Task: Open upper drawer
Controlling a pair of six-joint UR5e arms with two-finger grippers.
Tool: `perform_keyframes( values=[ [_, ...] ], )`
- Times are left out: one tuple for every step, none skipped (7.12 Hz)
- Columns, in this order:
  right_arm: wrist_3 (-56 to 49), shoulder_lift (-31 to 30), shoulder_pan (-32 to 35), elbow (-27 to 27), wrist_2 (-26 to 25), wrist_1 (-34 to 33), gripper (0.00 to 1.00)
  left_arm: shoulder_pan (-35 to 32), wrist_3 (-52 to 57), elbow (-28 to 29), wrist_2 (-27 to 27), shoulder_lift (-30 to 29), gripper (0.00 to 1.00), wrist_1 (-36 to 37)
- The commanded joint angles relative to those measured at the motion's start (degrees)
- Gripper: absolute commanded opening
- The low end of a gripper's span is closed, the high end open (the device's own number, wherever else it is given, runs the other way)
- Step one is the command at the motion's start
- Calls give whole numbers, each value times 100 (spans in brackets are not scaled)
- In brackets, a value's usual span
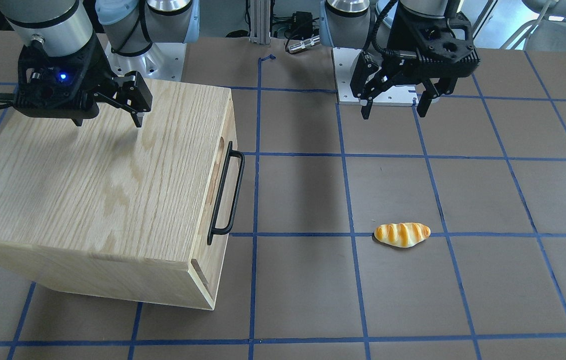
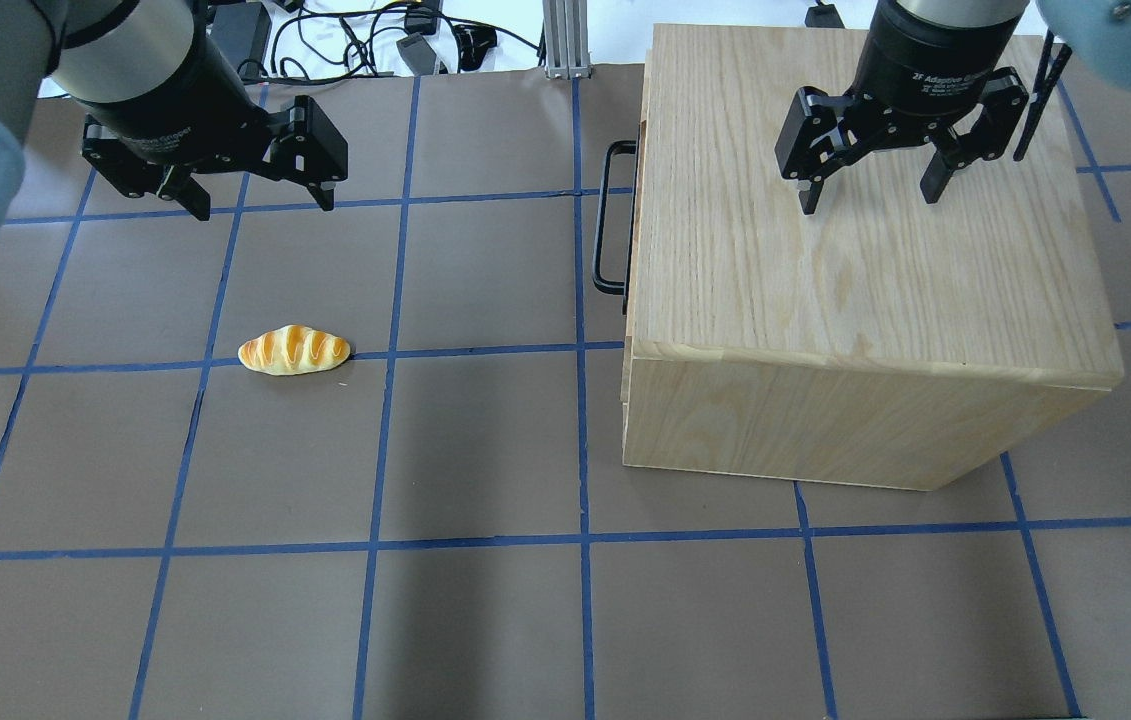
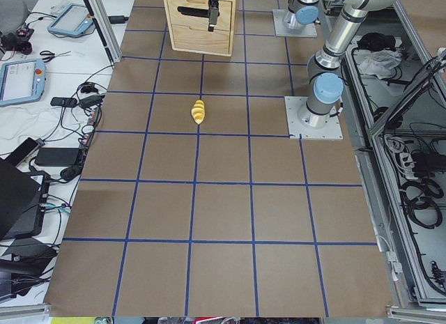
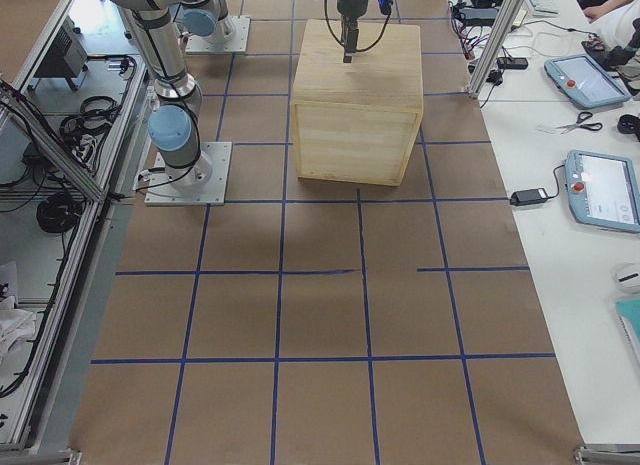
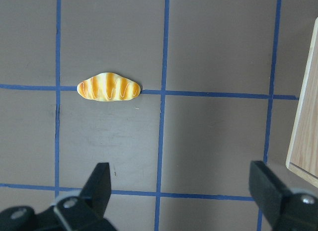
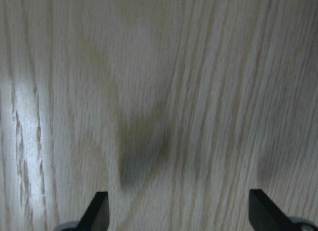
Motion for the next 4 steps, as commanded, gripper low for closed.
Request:
perform_keyframes(
  values=[
    [-9,0,0,-4,0,0,100,2,0,0,0,3,100,0],
    [0,0,0,5,0,0,100,2,0,-9,-18,3,100,0],
    [0,0,0,5,0,0,100,-7,-78,-9,-27,20,100,-17],
    [0,0,0,5,0,0,100,2,-79,-9,-27,38,100,-35]
  ],
)
